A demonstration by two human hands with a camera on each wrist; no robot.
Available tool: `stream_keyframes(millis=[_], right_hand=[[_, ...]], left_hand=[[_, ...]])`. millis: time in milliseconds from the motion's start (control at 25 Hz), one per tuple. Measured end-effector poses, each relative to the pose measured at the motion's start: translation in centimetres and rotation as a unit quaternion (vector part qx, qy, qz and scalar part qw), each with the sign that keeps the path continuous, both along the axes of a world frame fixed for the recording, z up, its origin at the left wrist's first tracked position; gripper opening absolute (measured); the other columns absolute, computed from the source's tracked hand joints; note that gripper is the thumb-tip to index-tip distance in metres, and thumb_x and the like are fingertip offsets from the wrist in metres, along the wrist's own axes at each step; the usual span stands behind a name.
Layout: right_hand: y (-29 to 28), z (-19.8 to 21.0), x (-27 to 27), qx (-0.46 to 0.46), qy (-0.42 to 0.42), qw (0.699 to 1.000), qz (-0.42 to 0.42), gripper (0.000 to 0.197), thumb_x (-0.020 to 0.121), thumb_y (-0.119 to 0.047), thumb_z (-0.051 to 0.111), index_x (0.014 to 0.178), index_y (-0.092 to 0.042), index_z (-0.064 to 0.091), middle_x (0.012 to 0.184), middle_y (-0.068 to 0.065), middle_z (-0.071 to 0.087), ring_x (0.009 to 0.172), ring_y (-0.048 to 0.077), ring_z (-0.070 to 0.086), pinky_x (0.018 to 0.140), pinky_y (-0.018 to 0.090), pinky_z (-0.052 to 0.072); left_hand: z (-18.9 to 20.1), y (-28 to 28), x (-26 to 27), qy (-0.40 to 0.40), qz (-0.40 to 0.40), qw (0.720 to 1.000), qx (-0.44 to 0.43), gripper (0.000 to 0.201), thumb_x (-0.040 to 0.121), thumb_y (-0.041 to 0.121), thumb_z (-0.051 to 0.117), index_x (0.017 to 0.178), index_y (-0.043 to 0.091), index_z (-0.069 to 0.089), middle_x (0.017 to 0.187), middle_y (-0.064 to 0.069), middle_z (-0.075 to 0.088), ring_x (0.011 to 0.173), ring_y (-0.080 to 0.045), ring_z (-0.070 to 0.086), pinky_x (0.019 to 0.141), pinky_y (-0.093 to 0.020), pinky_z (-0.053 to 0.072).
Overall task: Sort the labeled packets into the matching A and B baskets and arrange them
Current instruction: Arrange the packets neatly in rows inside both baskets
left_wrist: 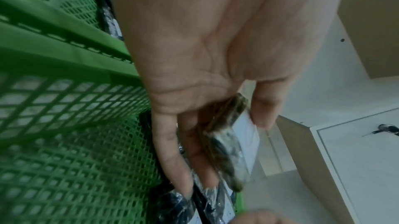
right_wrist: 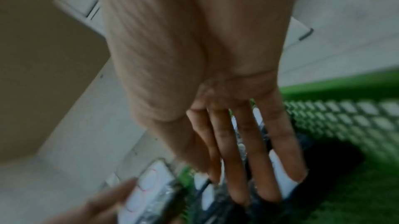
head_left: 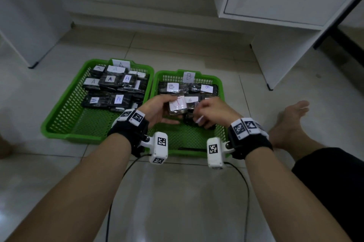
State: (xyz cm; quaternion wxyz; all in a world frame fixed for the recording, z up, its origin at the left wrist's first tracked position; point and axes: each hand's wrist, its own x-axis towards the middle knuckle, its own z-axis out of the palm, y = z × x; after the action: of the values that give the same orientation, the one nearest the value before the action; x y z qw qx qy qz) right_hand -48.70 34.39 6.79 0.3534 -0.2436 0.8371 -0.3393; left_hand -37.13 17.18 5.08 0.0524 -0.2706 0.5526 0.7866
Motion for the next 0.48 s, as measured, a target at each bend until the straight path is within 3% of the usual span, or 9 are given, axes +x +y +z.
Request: stream_keyframes(millis=[80,160,200,280,360,480], right_hand=[[1.0,-1.5,0.6,0.160,0.019,0.979,0.126,0.011,0.089,-0.028,0.073,0.096,-0.020,0.077,0.100,0.000,0.077,0.091,0.018,0.073,0.083,0.038,0.061],[1.9,-2.4,1.5,0.237,-0.001,0.951,0.199,0.027,0.082,-0.046,0.078,0.100,-0.027,0.079,0.106,-0.005,0.076,0.099,0.016,0.070,0.089,0.037,0.058],[2.1,-2.7,1.9,0.245,0.006,0.946,0.213,0.028,0.083,-0.044,0.077,0.105,-0.026,0.079,0.110,-0.005,0.075,0.102,0.014,0.067,0.089,0.033,0.056],[2.1,-2.8,2.5,0.241,0.045,0.946,0.214,0.024,0.091,-0.022,0.073,0.114,-0.021,0.077,0.115,-0.002,0.073,0.103,0.014,0.065,0.085,0.026,0.051],[1.9,-3.3,2.6,0.247,0.083,0.943,0.206,0.026,0.092,-0.009,0.069,0.116,-0.016,0.077,0.117,0.003,0.073,0.105,0.017,0.066,0.088,0.027,0.052],[1.9,-3.5,2.0,0.225,0.096,0.951,0.188,0.023,0.096,-0.014,0.067,0.116,-0.008,0.076,0.120,0.006,0.073,0.112,0.020,0.065,0.096,0.029,0.050]], left_hand=[[-0.4,-0.1,0.2,-0.004,0.041,0.999,0.005,0.034,0.098,0.022,0.044,0.125,0.003,0.053,0.112,-0.022,0.064,0.093,-0.035,0.064,0.089,-0.053,0.055],[-0.6,-0.3,0.2,-0.006,0.062,0.998,0.011,0.032,0.095,0.019,0.042,0.121,0.005,0.053,0.102,-0.018,0.065,0.086,-0.033,0.064,0.084,-0.052,0.056],[-0.7,-0.3,0.2,-0.013,0.065,0.998,0.008,0.033,0.094,0.019,0.042,0.121,0.006,0.053,0.099,-0.017,0.066,0.083,-0.033,0.065,0.081,-0.050,0.057],[-0.8,-0.3,0.3,-0.025,0.070,0.997,-0.006,0.030,0.094,0.020,0.043,0.118,0.007,0.054,0.097,-0.016,0.067,0.083,-0.032,0.066,0.074,-0.044,0.058],[-0.8,-0.3,0.4,-0.035,0.091,0.995,-0.020,0.018,0.094,0.019,0.045,0.105,0.010,0.056,0.093,-0.014,0.066,0.084,-0.030,0.064,0.073,-0.040,0.056],[-1.1,-0.8,0.3,-0.051,0.117,0.991,-0.047,0.012,0.093,0.019,0.047,0.088,0.012,0.056,0.091,-0.012,0.062,0.079,-0.025,0.057,0.064,-0.034,0.049]])
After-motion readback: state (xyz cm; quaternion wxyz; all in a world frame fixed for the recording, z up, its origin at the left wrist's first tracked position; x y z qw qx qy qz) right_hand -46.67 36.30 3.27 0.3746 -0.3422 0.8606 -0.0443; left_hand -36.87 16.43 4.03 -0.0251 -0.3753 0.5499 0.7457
